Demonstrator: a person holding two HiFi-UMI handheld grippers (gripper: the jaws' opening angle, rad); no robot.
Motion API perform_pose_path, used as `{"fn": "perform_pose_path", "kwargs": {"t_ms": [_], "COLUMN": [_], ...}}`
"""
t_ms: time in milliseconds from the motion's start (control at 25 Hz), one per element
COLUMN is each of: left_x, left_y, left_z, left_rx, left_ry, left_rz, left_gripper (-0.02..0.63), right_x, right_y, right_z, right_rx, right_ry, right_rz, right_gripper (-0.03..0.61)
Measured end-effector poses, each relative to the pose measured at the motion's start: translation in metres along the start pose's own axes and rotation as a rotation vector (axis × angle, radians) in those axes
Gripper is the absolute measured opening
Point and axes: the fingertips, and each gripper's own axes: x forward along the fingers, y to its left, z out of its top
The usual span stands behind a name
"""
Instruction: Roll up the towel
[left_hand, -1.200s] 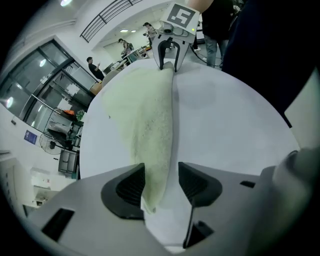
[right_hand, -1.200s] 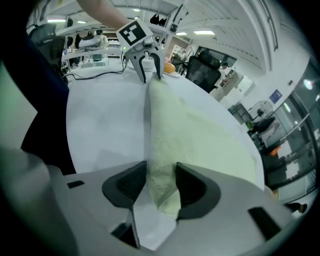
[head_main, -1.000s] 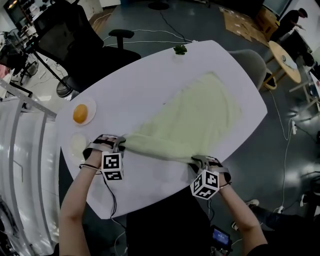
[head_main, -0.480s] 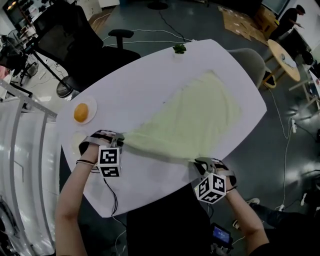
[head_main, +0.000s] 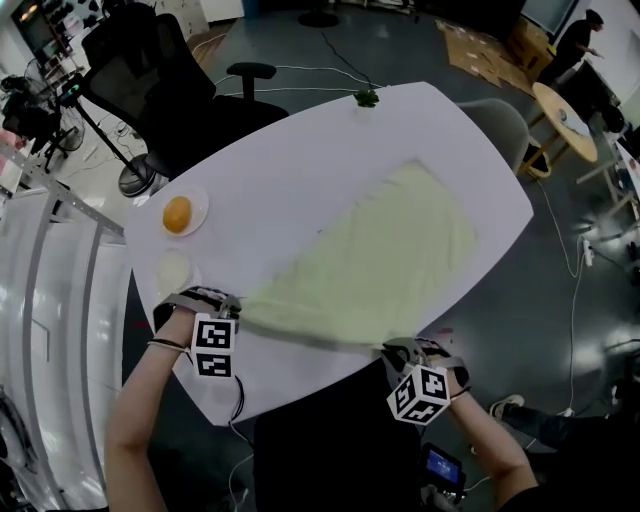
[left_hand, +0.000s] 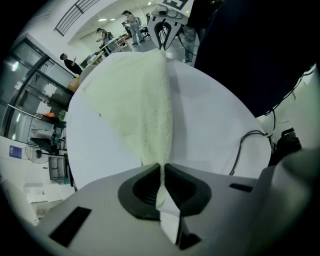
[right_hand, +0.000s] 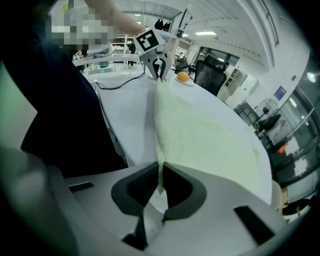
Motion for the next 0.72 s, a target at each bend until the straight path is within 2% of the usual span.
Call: {"fn": "perform_pose_path", "kwargs": {"t_ms": [120,280,400,560,720], "left_x": [0.007,0.011,0.006,-0.004,0.0], "left_y": [-0.019,-0.016,-0.004,0.016,0.046], "left_z": [-0.003,-0.004,-0.002,-0.001,-0.002], "left_rx": [-0.011,-0.044,-0.095,-0.162,-0.213], "left_ry": [-0.004,-0.009,-0.023,-0.038,-0.035], "left_rz": [-0.04,-0.07,-0.096,-0.136,-0.143], "left_gripper": [0.032,0.032,0.034,0.034,0.035], "right_x": [0.007,0.01,0.003,-0.009,-0.005], "right_y": [0.017,0.013,0.002,-0.02,-0.05], "right_z": [-0.001,0.0,0.003,0.012,0.011], "right_rx": [0.055,0.155,0.245,0.308,0.37], "right_ry": [0.0,-0.02,-0.062,-0.103,-0.109], "right_rz": [0.043,0.11,0.184,0.266,0.335], "right_gripper": [0.035,0.036,0.038,0.041,0.044]}}
